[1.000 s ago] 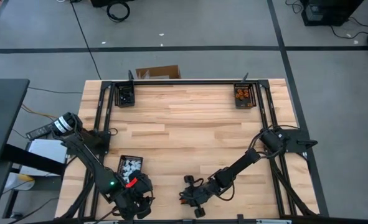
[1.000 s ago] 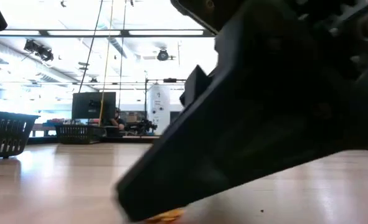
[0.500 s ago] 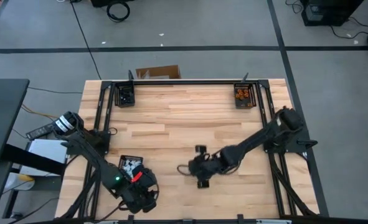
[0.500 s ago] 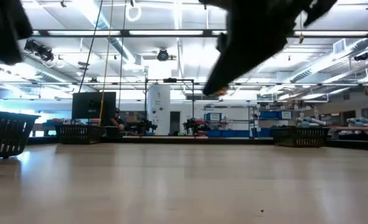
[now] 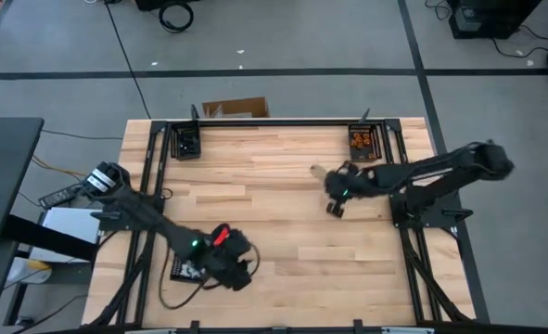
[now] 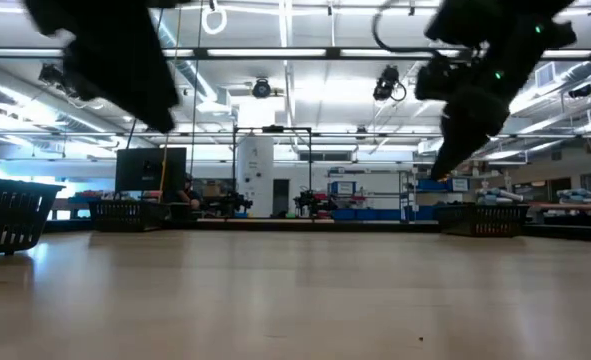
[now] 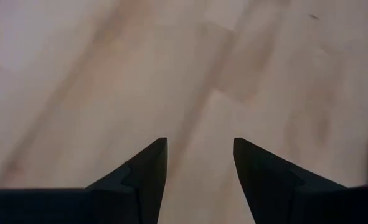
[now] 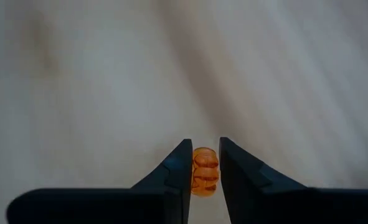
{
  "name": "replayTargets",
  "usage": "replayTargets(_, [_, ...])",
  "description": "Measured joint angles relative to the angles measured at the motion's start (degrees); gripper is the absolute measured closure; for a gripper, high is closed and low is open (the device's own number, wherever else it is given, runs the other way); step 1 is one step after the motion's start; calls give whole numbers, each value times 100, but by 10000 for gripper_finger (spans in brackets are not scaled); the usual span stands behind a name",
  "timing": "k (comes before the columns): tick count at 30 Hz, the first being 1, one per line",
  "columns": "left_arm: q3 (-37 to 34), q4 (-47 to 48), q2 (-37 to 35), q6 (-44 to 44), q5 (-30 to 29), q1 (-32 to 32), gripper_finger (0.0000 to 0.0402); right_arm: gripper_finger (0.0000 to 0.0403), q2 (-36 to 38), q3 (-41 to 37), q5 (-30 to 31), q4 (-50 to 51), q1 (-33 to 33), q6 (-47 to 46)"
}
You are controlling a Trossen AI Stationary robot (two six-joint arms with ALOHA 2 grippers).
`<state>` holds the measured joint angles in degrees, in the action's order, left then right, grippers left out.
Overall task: Sort Halloween decoration
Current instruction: Put the orange pumpkin toy into the top right black basket, then return to Home Position
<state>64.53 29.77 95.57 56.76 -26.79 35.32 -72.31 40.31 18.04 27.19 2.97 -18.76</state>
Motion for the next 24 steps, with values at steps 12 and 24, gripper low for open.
replayTargets(12, [0,-238,-147,-1680,872,-2918,208,317,1502,-880,574,-560,-3306,1025])
replayTargets(24, [0,-221,-235,-1798,2800,-5067,208,200,448,-487,-1701,-355,-5748,973])
